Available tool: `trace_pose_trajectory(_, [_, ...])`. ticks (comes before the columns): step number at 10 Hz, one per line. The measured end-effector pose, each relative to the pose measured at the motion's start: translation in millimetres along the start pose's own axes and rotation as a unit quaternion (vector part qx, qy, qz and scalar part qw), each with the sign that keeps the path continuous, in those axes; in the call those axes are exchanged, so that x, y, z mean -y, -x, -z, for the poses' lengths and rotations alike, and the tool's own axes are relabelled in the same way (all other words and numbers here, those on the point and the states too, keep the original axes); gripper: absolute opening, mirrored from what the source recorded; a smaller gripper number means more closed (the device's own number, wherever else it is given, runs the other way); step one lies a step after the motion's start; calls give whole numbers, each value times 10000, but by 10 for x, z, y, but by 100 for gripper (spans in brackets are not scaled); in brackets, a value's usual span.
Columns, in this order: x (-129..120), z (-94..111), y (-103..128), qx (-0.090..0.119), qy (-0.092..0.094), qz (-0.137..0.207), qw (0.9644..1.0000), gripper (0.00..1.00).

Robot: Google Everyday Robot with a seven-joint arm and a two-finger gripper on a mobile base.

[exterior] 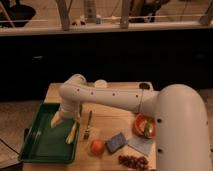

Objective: Place banana in tray

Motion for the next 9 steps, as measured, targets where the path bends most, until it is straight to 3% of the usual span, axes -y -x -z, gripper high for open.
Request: trace_pose_trajectory(9, [5,17,-8,-75,59,95,9999,80])
